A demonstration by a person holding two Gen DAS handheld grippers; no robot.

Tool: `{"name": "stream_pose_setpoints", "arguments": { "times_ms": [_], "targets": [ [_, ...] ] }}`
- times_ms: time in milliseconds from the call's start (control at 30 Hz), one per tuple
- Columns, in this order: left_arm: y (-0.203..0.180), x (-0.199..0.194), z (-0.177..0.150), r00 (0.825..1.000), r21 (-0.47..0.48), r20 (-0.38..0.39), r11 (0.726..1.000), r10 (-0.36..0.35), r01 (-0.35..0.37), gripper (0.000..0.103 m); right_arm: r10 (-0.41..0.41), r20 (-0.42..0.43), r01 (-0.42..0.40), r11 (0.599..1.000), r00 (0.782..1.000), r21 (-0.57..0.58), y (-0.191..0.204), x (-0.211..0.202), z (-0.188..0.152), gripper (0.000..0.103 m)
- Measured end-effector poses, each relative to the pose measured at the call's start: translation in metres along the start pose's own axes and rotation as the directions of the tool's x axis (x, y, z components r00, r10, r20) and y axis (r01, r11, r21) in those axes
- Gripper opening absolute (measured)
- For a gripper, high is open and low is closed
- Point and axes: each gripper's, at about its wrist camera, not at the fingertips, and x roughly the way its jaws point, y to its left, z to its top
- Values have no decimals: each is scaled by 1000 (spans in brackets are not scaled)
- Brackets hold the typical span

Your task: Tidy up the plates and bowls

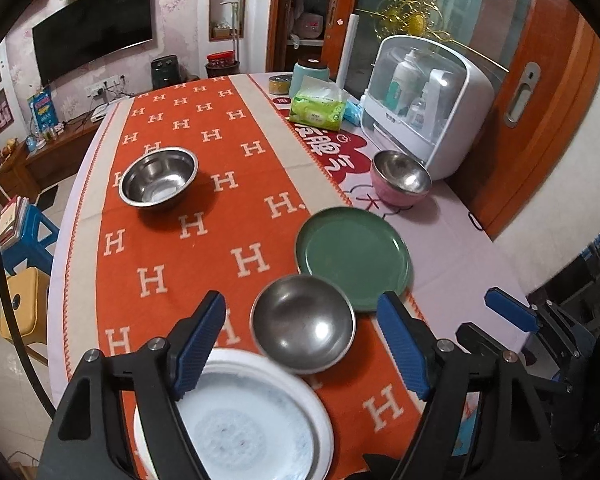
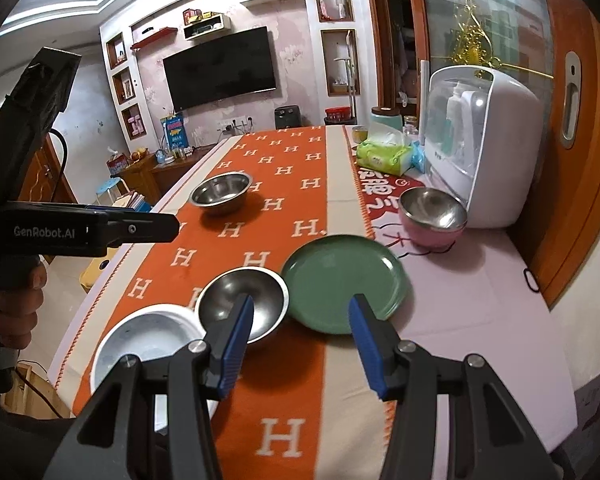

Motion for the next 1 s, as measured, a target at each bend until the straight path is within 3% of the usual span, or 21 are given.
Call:
{"name": "stream_pose_setpoints", "arguments": {
  "times_ms": [367,667,1000],
  "targets": [
    [-21,41,28,998,-69,-13,996,62,-63,79,38,-11,-38,999,999,-19,-59,25,18,50],
    [-21,91,44,992,-156,-97,984,75,-89,79,83,-77,-83,997,994,9,-101,63,25,50],
    [-6,164,52,954,-212,-286,966,85,-149,79,159,-206,-141,985,965,101,-132,119,20,50]
  ]
}}
